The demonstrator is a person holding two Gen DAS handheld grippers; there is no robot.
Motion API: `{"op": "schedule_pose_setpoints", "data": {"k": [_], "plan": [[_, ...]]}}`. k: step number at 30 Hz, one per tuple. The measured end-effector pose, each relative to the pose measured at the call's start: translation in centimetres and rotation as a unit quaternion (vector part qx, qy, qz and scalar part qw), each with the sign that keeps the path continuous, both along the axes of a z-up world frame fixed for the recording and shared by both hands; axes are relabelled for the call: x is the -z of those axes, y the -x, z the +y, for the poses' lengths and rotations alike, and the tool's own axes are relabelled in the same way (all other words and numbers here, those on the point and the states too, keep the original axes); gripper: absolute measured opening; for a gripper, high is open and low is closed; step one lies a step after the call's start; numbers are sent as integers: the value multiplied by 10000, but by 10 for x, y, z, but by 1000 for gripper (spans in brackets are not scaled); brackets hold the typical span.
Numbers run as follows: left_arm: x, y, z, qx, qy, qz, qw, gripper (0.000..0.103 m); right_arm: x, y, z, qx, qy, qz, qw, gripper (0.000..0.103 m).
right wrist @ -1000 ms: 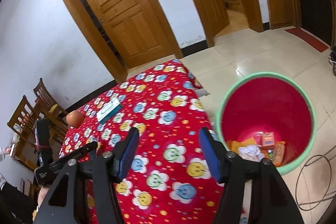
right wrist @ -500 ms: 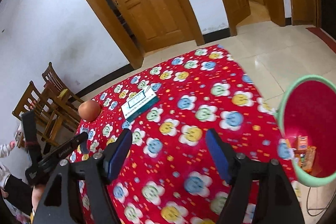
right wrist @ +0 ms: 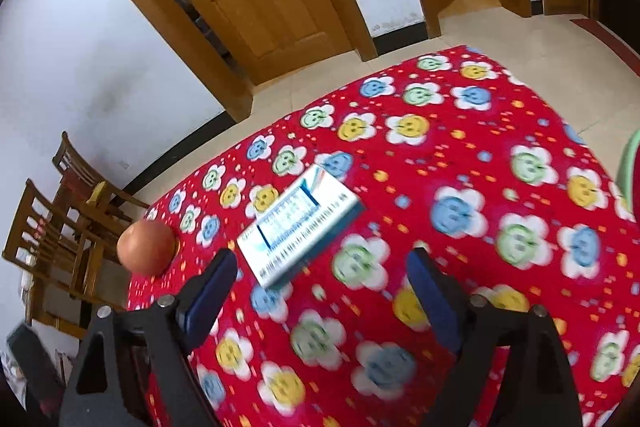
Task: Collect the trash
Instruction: 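Grasp the white medicine box with the right tool while the left tool holds the blue tube, then carry the medicine box and blue tube over the red bin with both tools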
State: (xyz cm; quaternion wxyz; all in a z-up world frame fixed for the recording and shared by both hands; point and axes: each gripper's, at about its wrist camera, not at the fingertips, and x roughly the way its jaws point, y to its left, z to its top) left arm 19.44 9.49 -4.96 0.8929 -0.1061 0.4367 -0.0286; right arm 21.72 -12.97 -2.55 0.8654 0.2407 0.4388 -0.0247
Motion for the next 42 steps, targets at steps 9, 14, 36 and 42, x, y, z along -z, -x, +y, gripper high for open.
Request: {"op": "schedule_pose_setpoints", "data": {"k": [9,14,36,42], "plan": [[-1,0,7,-41,151,-33,9999,11,12,-42,26,184,341,259,9989,89],[-1,2,9,-40,182,-44,9998,11,22,-50,36,190,610,402,9971,90],[-24,22,-24,342,102,-182,9992,11,-4,38,3,-805,712,-52,9942,62],[-40,37,-49,629,121,-281,9975,11,-31,79,-24,-776,729,-344,9937,62]]}}
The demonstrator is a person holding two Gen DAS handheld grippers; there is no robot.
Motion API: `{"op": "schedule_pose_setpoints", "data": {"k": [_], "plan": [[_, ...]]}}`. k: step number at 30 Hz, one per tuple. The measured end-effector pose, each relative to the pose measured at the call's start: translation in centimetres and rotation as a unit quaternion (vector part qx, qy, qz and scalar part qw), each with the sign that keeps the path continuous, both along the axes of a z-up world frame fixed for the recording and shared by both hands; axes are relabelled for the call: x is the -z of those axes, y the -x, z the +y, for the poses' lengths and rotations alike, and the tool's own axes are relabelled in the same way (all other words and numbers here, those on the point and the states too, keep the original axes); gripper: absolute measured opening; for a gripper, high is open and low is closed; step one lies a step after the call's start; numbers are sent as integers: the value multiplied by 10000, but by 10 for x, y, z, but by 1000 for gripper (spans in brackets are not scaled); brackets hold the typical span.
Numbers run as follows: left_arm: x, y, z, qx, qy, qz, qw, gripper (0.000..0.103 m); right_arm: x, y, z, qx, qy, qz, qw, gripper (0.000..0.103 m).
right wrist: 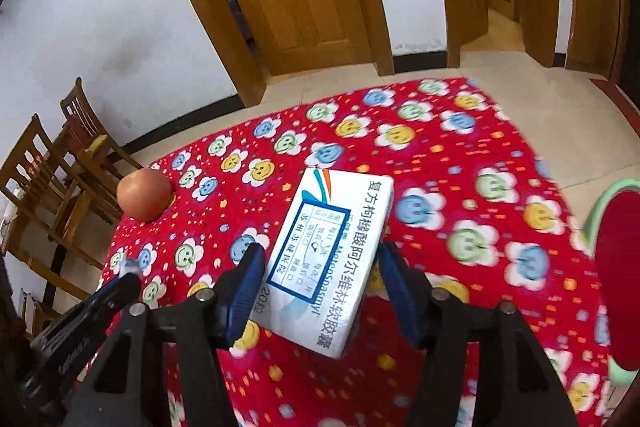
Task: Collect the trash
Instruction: 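Carry the medicine box and blue tube over the red bin with both tools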
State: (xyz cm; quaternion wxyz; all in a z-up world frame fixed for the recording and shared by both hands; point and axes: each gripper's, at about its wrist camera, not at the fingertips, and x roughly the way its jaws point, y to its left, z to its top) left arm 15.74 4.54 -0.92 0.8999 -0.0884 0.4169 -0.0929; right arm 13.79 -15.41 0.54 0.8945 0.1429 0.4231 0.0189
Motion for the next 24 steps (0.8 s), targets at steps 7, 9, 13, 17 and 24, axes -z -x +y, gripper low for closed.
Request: {"op": "schedule_pose_setpoints", "data": {"k": [7,9,13,17,24], "plan": [[-22,23,-41,441,46,-147,9989,11,-25,30,-33,185,-132,-291,9993,62],[-29,30,-54,571,61,-204,9981,11,-31,41,-44,246,-147,-361,9989,62],[-39,42,-83,876,113,-293,9957,11,-40,62,-69,399,-157,-481,9979,62],[-47,52,-113,1162,139,-335,9926,11,-45,78,-91,571,-154,-553,9967,62],[-50,64,-166,1638,167,-300,9859,11,-45,107,-143,1014,-163,-589,9930,62]]}}
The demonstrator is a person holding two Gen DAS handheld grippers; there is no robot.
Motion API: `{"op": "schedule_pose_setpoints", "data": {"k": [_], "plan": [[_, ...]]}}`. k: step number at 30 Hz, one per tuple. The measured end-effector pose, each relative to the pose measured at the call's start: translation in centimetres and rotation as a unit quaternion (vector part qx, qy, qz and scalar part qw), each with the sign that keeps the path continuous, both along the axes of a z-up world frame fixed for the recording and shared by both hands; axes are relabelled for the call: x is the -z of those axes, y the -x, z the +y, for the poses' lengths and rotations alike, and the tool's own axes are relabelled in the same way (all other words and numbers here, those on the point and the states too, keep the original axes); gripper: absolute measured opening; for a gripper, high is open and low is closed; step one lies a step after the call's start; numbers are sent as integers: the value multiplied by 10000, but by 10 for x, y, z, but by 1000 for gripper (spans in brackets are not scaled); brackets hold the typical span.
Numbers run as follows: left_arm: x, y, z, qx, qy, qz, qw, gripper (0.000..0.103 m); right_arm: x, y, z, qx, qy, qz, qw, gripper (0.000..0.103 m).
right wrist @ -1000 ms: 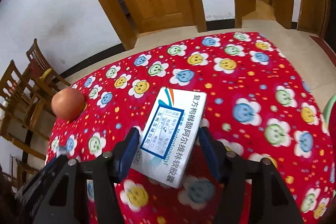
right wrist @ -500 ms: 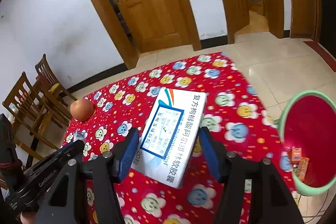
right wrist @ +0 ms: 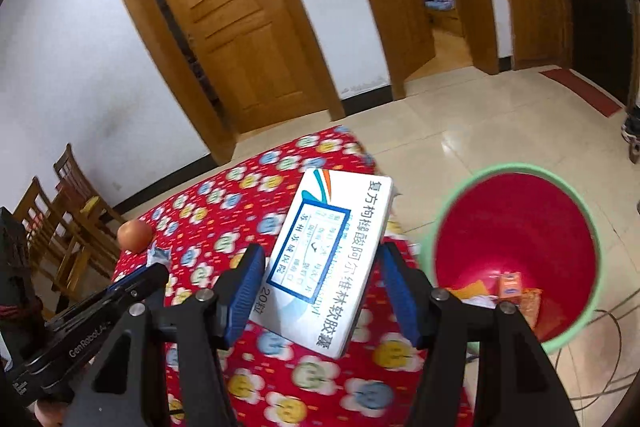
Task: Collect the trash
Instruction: 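Carry the medicine box and blue tube over the red bin with both tools, then open the right tool to drop the box while the left tool drops the blue tube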
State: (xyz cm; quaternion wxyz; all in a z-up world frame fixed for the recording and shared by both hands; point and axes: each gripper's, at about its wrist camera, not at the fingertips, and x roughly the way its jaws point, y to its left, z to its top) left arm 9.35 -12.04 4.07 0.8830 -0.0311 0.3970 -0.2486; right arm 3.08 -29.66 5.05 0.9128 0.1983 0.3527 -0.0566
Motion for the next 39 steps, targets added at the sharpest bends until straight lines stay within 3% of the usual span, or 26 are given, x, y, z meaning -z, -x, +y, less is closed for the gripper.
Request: {"op": "schedule_pose_setpoints", "data": {"k": [8,21,39], "plan": [[3,8,-57,404,-71,65,9991,11,11,29,-57,481,46,143,9987,62],[14,19,-127,955,-309,111,9949,11,55,55,-125,972,-87,525,9938,63],[35,14,-200,1521,-433,338,9868,11,64,78,-152,1121,-250,407,9925,68]]}}
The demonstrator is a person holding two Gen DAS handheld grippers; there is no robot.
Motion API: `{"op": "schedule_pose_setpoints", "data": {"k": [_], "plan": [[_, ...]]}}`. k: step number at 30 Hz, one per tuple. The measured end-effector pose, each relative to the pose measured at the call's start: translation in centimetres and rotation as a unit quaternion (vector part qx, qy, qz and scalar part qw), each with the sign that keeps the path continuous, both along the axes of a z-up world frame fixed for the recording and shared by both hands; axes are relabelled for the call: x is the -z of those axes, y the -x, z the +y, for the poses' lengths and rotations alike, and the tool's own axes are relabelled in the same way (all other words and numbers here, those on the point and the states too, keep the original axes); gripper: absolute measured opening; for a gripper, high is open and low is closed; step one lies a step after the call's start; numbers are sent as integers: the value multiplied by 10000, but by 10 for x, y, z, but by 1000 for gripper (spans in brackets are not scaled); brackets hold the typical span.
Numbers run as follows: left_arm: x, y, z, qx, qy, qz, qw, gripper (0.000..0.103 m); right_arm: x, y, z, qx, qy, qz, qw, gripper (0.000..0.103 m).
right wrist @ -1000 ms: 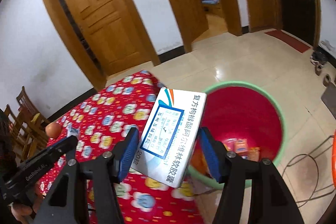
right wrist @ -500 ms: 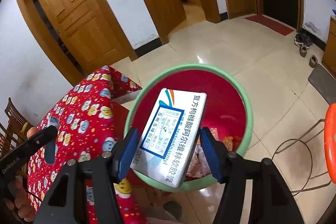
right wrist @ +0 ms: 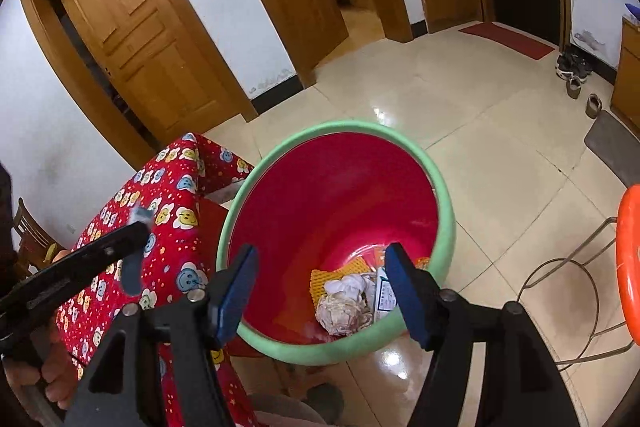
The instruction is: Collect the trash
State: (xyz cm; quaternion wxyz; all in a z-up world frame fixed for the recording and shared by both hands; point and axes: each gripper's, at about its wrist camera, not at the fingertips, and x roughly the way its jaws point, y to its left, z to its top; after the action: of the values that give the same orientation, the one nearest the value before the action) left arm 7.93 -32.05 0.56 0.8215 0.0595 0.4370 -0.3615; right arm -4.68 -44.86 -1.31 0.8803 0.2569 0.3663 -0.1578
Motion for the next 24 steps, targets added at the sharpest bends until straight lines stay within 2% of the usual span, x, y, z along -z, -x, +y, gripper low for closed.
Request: {"op": "schedule_pose_setpoints", "data": {"k": [9,11,13,15,19,24], "plan": [[6,6,-34,274,-53,25,9996,11,-10,18,-8,155,156,-114,9997,69],[6,7,-36,299,-66,33,9995,17,-11,22,-10,190,155,-133,9996,69],[5,9,-36,267,-82,19,9996,36,-11,23,-11,207,143,-152,9996,69],[3,10,-35,217,-122,-53,9997,42,-12,24,-11,211,144,-173,9995,69],[-3,10,-25,82,-128,-117,9998,51,-17,26,-9,185,128,-233,9995,70],[-16,10,1,-186,-67,-203,9996,57,-29,31,0,86,162,-370,9991,71]]}}
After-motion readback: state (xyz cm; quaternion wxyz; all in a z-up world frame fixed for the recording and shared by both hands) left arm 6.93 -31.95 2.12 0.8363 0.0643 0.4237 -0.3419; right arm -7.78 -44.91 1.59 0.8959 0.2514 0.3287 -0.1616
